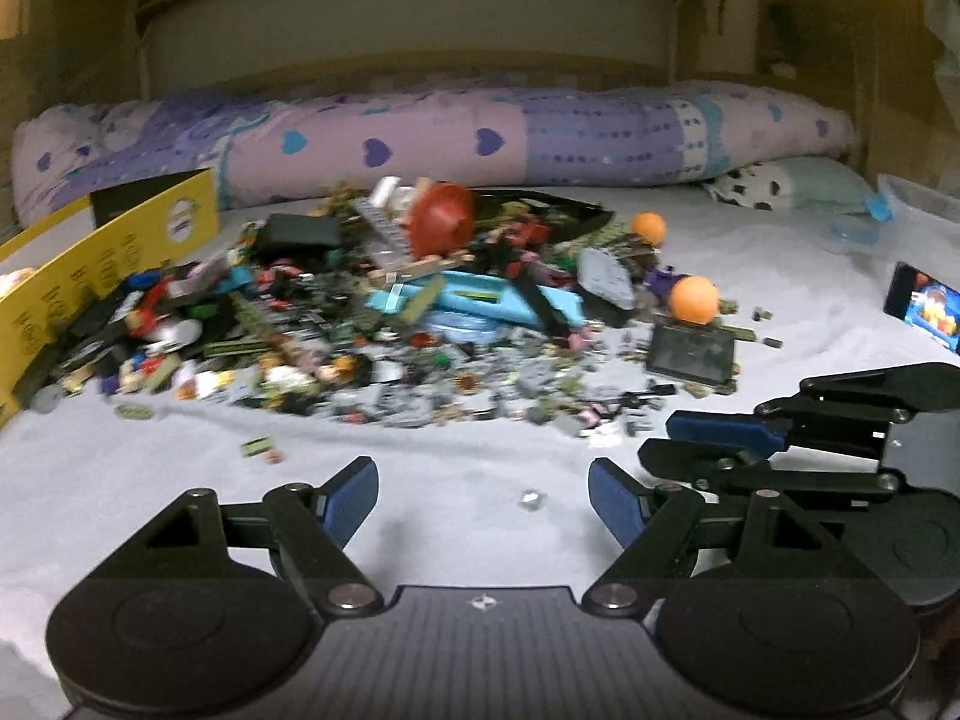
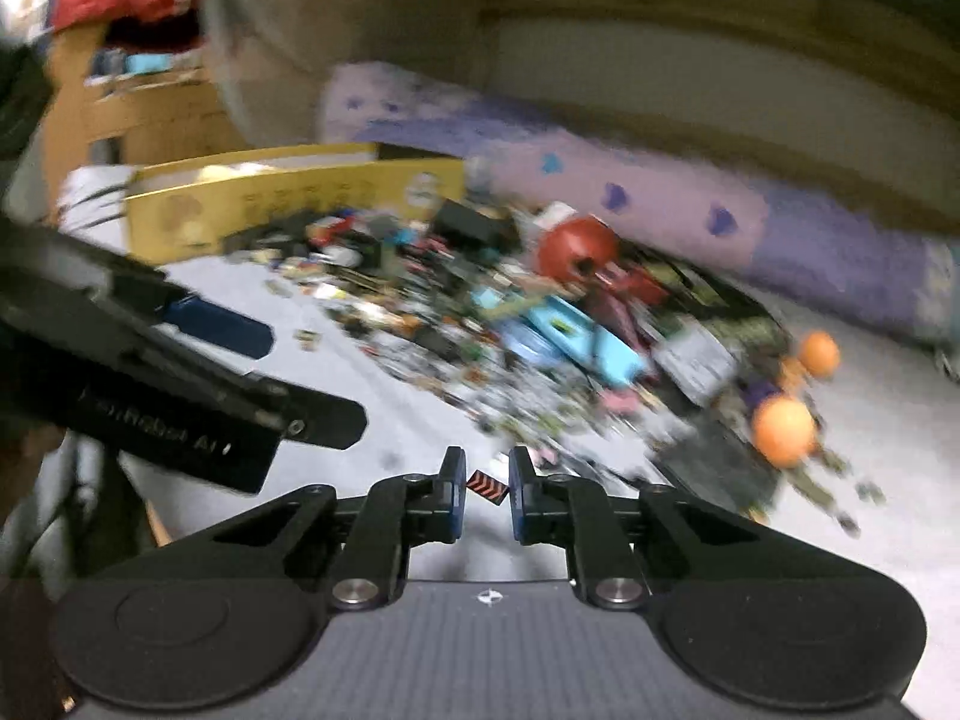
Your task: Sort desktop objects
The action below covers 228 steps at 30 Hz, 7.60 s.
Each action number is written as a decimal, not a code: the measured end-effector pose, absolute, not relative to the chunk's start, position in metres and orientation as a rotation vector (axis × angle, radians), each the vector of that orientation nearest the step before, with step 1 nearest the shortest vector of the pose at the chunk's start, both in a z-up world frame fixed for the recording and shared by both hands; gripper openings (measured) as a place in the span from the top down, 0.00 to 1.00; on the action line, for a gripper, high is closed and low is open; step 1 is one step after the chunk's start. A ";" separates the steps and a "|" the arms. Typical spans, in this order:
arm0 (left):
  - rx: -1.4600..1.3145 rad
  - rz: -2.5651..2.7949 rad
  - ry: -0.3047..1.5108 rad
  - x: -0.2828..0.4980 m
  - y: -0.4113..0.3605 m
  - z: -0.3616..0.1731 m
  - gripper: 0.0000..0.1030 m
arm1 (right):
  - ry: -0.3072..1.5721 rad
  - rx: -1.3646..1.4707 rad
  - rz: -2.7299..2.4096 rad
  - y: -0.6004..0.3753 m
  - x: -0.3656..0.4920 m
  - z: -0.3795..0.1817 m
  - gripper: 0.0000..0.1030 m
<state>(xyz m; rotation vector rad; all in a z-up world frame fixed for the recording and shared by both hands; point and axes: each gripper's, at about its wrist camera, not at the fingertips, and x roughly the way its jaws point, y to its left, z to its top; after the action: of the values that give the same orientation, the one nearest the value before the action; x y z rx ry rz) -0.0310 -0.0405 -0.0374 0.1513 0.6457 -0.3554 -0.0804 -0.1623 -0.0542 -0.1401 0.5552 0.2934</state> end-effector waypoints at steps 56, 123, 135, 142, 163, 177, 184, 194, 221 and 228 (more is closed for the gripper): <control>0.158 -0.347 0.387 -0.056 -0.014 -0.016 0.92 | 0.401 -0.022 0.252 -0.167 -0.084 -0.001 0.84; 0.030 0.287 0.295 0.029 0.323 0.074 0.91 | 0.369 0.049 0.841 0.166 0.115 0.047 0.83; 0.111 0.353 0.359 0.065 0.341 0.055 0.89 | 0.388 0.025 0.881 0.200 0.150 0.047 0.82; 0.102 0.333 0.387 0.088 0.354 0.043 0.90 | 0.446 -0.043 0.890 0.225 0.174 0.029 0.82; 0.017 0.321 0.351 0.003 0.341 0.023 0.18 | 0.411 -0.207 0.994 0.169 0.146 0.003 0.65; -0.102 0.236 0.378 -0.048 0.310 0.014 0.18 | 0.565 -0.483 0.987 0.218 0.161 -0.066 0.74; -0.157 0.252 0.398 -0.048 0.318 0.011 0.19 | 0.574 -0.461 0.973 0.229 0.172 -0.072 0.74; -0.160 0.248 0.416 -0.046 0.317 0.009 0.19 | 0.583 -0.368 0.995 0.209 0.157 -0.060 0.84; -0.141 0.285 0.482 -0.036 0.324 -0.004 0.27 | 0.478 -0.035 1.005 0.230 0.147 0.016 0.54; -0.215 0.317 0.477 -0.045 0.338 -0.004 0.27 | 0.432 0.116 0.907 0.165 0.120 0.027 0.38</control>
<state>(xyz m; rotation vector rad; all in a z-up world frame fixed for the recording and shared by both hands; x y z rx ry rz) -0.0450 0.3384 -0.0041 -0.2146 0.4771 0.3170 0.1201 0.1650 0.0270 0.1160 0.4317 0.9074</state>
